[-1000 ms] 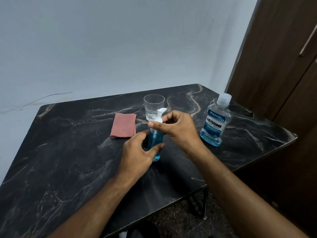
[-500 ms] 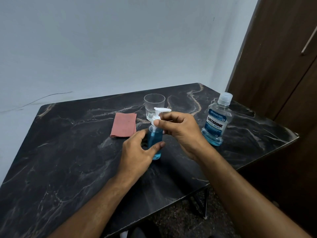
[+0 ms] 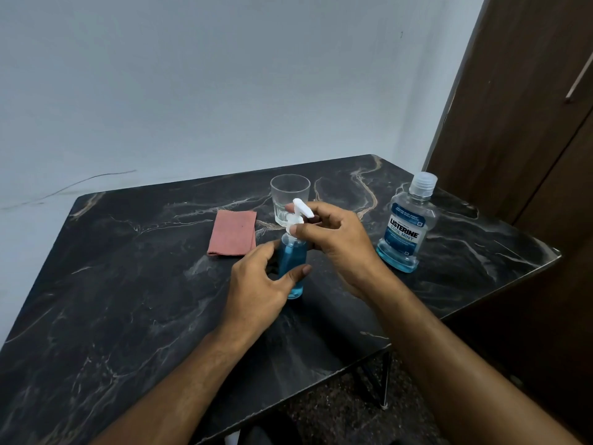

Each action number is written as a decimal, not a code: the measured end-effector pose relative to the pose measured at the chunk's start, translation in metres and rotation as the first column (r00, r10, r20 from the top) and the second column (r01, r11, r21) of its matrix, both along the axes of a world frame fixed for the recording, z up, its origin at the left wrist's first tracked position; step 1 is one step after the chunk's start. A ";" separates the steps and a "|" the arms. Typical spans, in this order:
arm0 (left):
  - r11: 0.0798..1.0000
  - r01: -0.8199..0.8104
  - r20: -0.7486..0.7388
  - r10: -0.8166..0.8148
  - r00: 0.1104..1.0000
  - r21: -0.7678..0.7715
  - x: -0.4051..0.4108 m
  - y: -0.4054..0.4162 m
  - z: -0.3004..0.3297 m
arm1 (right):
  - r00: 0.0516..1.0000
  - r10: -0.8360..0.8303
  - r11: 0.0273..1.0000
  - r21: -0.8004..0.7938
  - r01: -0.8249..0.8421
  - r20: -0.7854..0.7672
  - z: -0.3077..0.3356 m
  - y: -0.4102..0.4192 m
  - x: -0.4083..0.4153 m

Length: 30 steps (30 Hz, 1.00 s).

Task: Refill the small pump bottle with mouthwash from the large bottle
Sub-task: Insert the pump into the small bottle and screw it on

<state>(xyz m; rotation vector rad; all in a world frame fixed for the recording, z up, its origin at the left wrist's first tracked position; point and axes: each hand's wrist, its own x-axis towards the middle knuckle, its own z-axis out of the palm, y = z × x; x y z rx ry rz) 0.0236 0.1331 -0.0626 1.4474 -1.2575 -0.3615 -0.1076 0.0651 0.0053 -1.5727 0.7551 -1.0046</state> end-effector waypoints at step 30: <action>1.000 0.005 0.010 -0.005 1.000 -0.003 -0.001 0.001 -0.001 | 0.998 -0.050 0.998 0.033 0.048 0.050 -0.003 0.003 0.004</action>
